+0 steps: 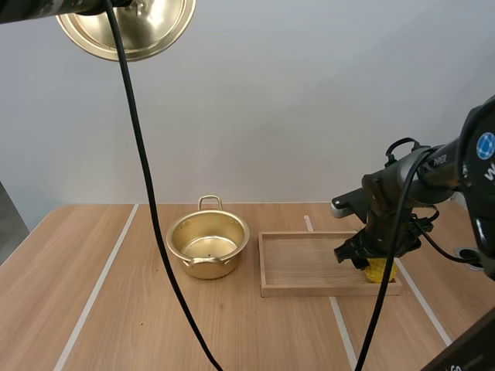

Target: Open the pot, put the pineapple inside, and close it

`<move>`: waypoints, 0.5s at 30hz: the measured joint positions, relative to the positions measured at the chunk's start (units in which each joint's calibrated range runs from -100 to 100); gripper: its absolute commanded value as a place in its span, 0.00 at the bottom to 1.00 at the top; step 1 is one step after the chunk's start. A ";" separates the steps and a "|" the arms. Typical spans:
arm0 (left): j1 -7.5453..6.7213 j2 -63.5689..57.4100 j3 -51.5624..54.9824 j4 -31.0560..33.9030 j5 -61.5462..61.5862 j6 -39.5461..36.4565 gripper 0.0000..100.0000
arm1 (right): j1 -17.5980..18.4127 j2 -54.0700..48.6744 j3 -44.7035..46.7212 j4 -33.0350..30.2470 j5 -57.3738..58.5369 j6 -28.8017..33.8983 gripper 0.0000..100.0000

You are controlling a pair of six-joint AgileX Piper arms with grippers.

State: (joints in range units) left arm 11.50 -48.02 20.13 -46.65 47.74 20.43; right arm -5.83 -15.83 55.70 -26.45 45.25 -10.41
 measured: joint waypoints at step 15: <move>0.00 0.00 0.00 0.00 0.00 0.00 0.00 | -1.93 3.94 0.12 0.21 -6.18 0.29 1.00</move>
State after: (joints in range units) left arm 11.50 -48.02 20.13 -46.65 47.74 20.43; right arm -7.76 -11.89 55.82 -26.24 39.06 -10.12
